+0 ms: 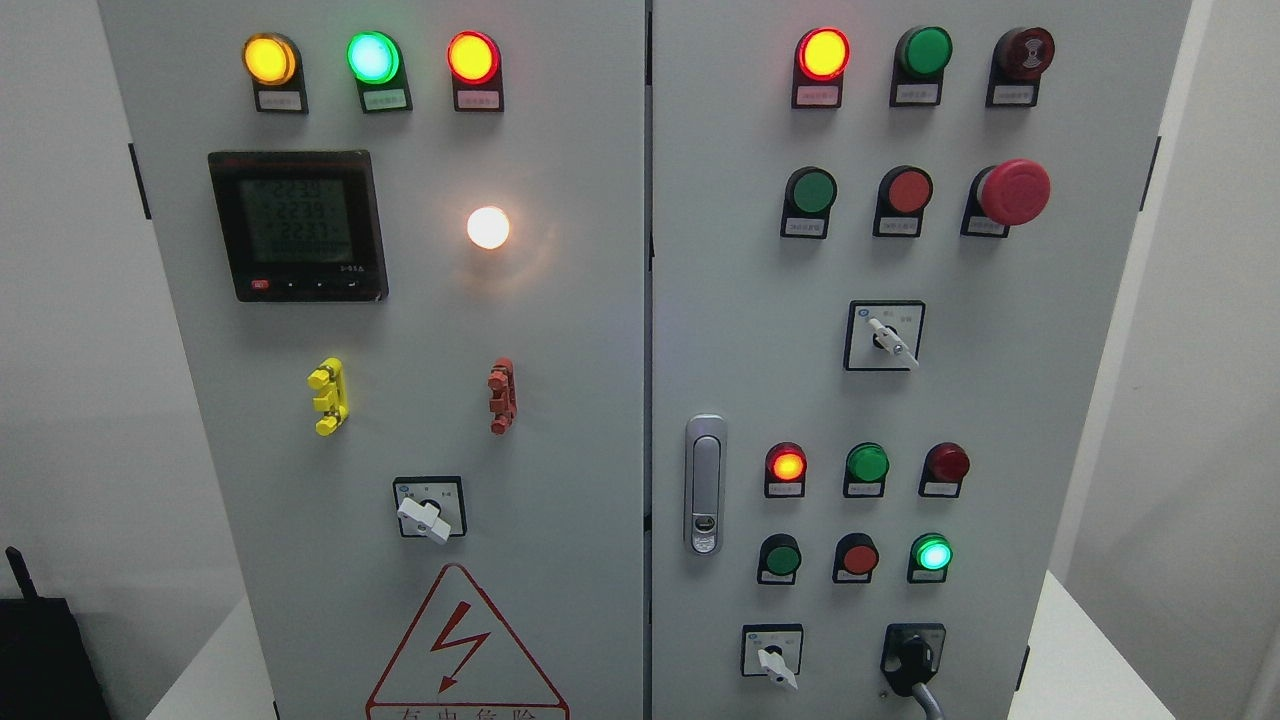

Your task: Trip black knob to open circuit

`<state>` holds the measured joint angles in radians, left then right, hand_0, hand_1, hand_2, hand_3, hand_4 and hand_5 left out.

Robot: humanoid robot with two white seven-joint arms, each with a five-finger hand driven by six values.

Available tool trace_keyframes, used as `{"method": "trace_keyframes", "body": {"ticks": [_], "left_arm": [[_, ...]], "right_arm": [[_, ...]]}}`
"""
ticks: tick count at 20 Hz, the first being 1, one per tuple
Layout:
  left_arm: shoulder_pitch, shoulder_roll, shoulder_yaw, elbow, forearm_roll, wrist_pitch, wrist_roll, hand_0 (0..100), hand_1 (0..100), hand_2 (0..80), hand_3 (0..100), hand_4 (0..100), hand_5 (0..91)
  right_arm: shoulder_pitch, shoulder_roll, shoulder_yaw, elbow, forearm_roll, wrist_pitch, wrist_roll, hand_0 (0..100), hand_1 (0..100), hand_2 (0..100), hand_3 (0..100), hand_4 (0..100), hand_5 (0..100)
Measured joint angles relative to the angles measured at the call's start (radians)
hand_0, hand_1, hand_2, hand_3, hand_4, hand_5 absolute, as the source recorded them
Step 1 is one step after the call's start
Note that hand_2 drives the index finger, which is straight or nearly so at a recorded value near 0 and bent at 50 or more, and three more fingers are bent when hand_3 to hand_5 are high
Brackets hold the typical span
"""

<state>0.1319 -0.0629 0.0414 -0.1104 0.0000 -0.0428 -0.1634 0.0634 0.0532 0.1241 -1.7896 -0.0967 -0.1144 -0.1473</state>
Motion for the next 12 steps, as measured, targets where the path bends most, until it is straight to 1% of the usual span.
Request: {"method": "trace_keyframes", "body": {"ticks": [12], "left_arm": [[0.0, 0.0, 0.0, 0.0, 0.0, 0.002, 0.0, 12, 39, 0.0, 0, 0, 0.0]], "right_arm": [[0.0, 0.0, 0.009, -0.003, -0.001, -0.003, 0.0, 0, 0, 0, 100, 100, 100]]}}
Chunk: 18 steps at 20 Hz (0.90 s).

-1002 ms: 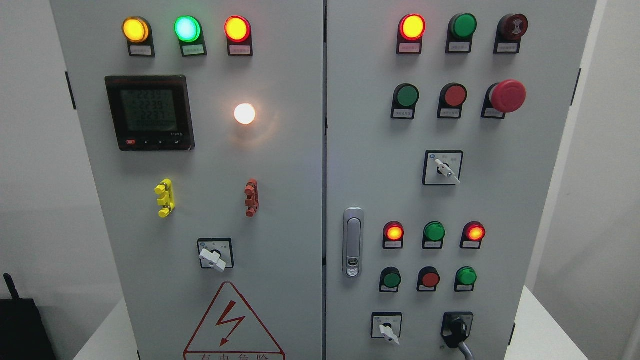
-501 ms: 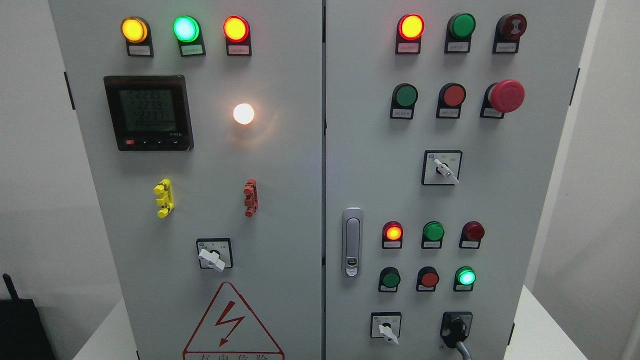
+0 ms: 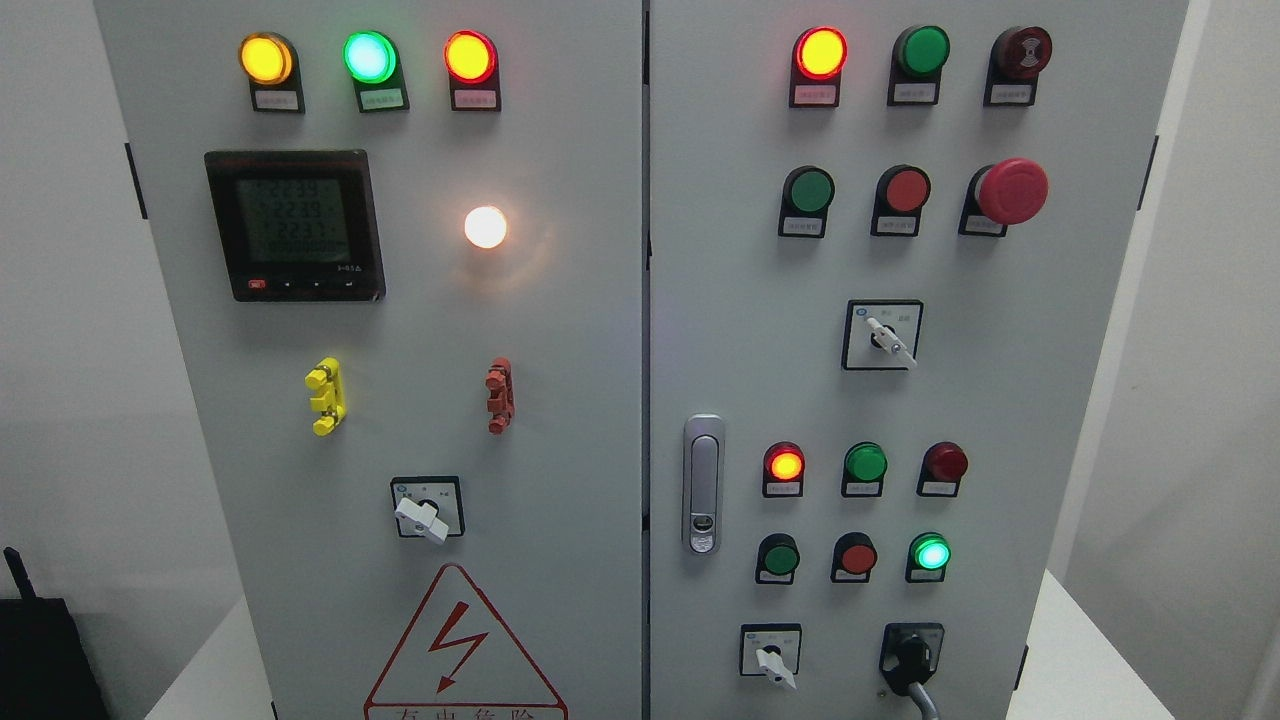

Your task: Trip black knob to open circuit

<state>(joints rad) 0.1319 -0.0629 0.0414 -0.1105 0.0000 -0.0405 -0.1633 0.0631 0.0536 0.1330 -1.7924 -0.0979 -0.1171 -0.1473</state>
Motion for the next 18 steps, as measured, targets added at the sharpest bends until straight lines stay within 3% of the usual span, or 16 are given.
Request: {"method": "trace_keyframes", "body": {"ticks": [18], "left_arm": [[0.0, 0.0, 0.0, 0.0, 0.0, 0.001, 0.0, 12, 39, 0.0, 0, 0, 0.0]], "right_arm": [[0.002, 0.0, 0.004, -0.003, -0.013, 0.0, 0.0, 0, 0, 0, 100, 100, 100]]}}
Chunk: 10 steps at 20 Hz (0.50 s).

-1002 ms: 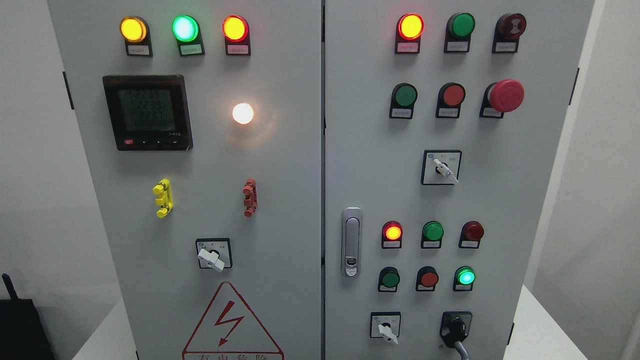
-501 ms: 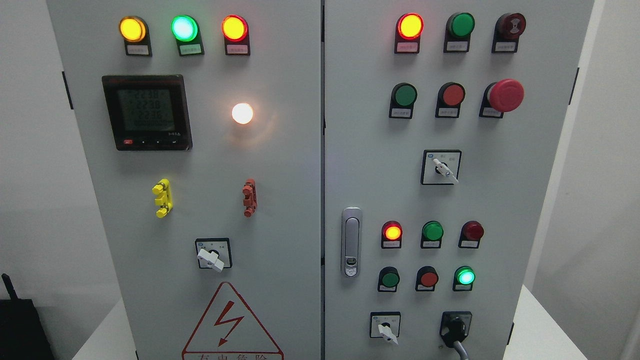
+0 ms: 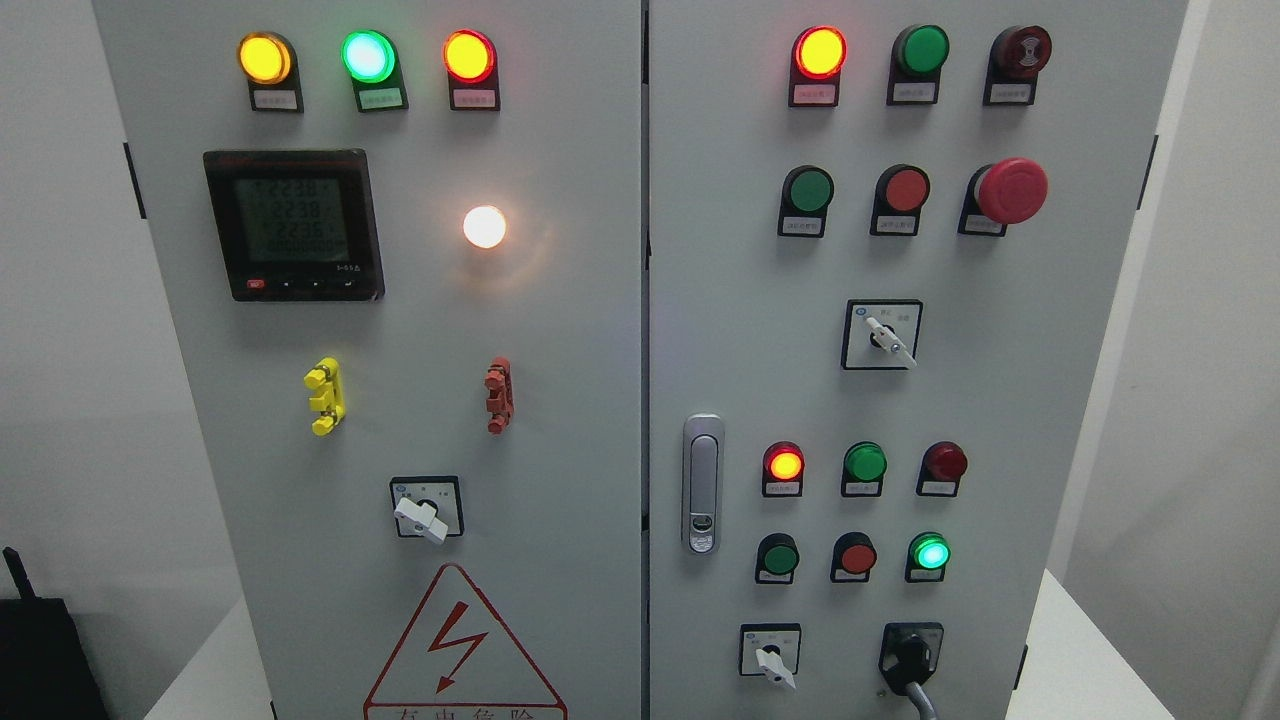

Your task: Trip black knob to open circuit

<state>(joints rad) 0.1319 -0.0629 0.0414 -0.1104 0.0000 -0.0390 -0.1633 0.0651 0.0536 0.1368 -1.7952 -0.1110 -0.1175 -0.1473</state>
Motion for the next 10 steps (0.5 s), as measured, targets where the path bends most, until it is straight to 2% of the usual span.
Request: {"method": "trace_keyframes", "body": {"ticks": [10], "left_arm": [[0.0, 0.0, 0.0, 0.0, 0.0, 0.0, 0.0, 12, 39, 0.0, 0, 0, 0.0]], "right_arm": [[0.003, -0.001, 0.0, 0.0, -0.011, -0.002, 0.0, 0, 0, 0, 100, 100, 100]]}}
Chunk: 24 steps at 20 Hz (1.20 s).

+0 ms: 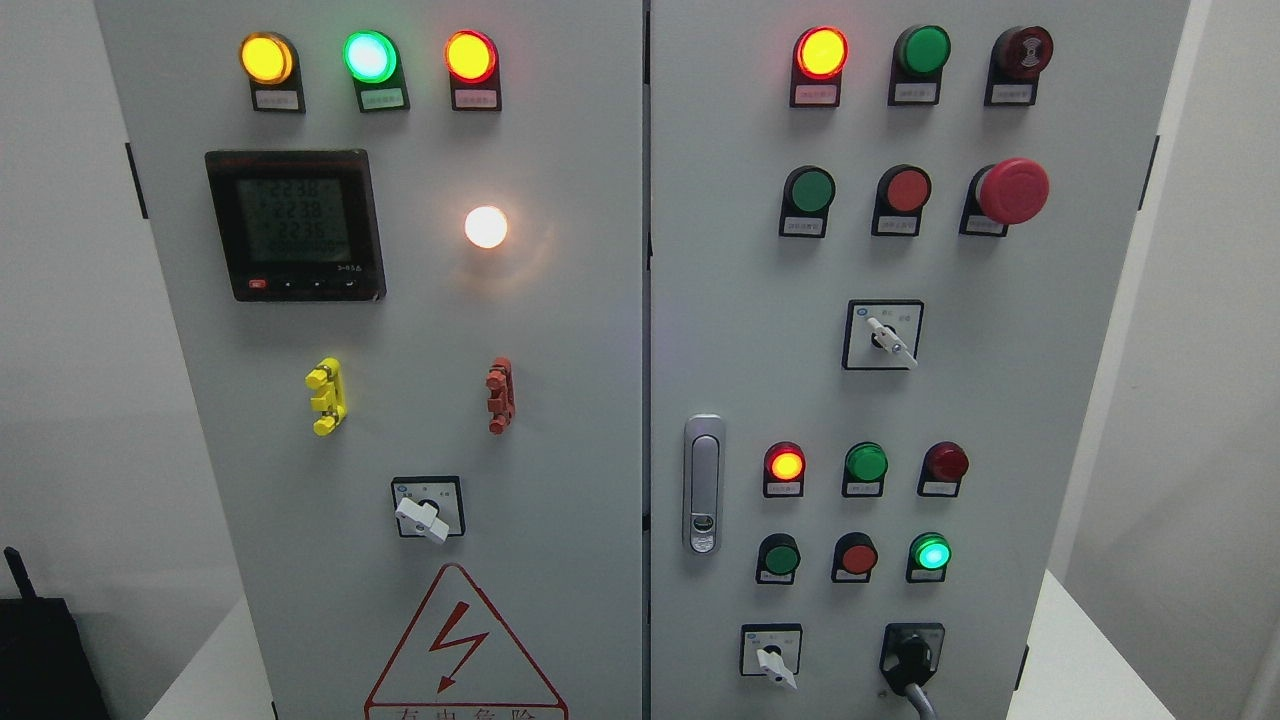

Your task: Trip black knob to open circuit

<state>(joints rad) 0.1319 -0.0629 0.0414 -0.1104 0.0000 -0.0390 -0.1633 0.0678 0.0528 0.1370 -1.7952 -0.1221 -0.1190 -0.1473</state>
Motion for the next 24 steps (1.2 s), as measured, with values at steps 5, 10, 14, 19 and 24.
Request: {"method": "trace_keyframes", "body": {"ticks": [5, 10, 14, 19, 24], "left_arm": [[0.0, 0.0, 0.0, 0.0, 0.0, 0.0, 0.0, 12, 39, 0.0, 0, 0, 0.0], [0.0, 0.0, 0.0, 0.0, 0.0, 0.0, 0.0, 12, 39, 0.0, 0, 0, 0.0], [0.0, 0.0, 0.0, 0.0, 0.0, 0.0, 0.0, 12, 39, 0.0, 0, 0, 0.0], [0.0, 0.0, 0.0, 0.0, 0.0, 0.0, 0.0, 12, 39, 0.0, 0, 0, 0.0], [0.0, 0.0, 0.0, 0.0, 0.0, 0.003, 0.0, 12, 39, 0.0, 0, 0, 0.0]], "right_arm": [[0.0, 0.0, -0.002, 0.001, -0.001, 0.0, 0.0, 0, 0, 0, 100, 100, 100], [0.0, -0.001, -0.003, 0.001, -0.002, 0.0, 0.0, 0, 0, 0, 100, 100, 100], [0.0, -0.002, -0.004, 0.001, -0.002, 0.0, 0.0, 0, 0, 0, 100, 100, 100], [0.001, -0.004, -0.007, 0.001, -0.003, 0.0, 0.001, 0, 0, 0, 100, 100, 100], [0.002, -0.006, -0.01, 0.001, -0.003, 0.0, 0.001, 0, 0, 0, 100, 100, 100]]}}
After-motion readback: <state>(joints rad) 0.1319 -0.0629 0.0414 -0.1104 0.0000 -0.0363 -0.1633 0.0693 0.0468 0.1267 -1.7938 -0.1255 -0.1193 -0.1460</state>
